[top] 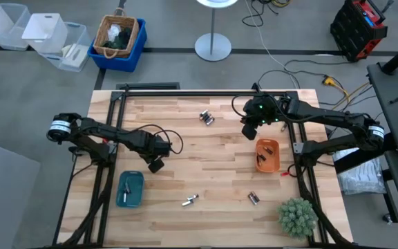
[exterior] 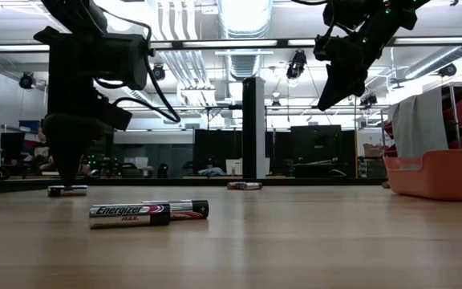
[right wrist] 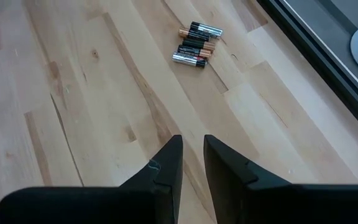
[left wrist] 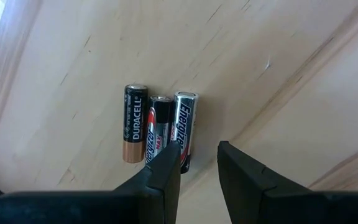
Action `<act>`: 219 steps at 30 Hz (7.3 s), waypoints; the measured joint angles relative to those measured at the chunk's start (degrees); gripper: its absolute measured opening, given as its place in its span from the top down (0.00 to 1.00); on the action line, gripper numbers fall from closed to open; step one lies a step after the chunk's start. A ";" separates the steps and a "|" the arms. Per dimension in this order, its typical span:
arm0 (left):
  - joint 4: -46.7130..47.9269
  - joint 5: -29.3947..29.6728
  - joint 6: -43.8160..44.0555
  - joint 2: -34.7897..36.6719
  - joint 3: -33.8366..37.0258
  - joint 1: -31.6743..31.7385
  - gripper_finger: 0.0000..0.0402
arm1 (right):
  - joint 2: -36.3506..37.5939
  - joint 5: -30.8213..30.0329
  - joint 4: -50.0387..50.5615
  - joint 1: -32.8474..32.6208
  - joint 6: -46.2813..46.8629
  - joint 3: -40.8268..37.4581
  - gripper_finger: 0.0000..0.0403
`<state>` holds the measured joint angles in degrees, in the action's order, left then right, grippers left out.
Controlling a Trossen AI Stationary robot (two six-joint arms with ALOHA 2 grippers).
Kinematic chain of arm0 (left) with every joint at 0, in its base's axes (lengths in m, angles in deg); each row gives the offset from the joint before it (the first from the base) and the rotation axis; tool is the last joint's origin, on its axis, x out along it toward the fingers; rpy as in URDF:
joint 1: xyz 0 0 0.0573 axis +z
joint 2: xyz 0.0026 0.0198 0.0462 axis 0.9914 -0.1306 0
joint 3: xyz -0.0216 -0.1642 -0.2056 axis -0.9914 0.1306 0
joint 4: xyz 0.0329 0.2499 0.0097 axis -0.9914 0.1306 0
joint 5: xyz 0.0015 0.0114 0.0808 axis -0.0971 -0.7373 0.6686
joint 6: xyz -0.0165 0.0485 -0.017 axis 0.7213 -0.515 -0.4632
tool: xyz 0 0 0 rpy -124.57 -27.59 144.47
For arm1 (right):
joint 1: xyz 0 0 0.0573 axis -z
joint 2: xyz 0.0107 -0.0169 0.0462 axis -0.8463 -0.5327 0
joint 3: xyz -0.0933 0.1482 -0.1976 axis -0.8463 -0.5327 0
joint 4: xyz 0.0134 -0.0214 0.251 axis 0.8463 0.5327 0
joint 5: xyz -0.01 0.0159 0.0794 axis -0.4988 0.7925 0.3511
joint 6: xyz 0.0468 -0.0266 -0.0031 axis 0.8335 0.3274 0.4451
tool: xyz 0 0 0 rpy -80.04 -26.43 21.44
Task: Sort batteries
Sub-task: Put the silver battery into the blue bin
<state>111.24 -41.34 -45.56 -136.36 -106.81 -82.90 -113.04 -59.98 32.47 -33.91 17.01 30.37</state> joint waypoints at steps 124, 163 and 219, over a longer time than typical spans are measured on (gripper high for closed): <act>-6.67 -2.30 0.52 0.07 4.07 -0.31 0.94 | 0.01 0.01 0.04 0.00 0.00 -0.01 0.85; 21.93 -3.20 0.83 0.91 -22.97 -40.24 0.94 | 0.01 0.01 0.04 0.00 -1.47 -0.01 0.85; 18.29 -4.81 21.70 6.36 -12.35 -46.01 0.81 | 0.01 0.06 0.04 -0.01 -0.92 -0.01 0.85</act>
<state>129.53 -46.15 -23.86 -130.00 -119.16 -128.91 -113.03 -59.92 32.51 -33.92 16.09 30.36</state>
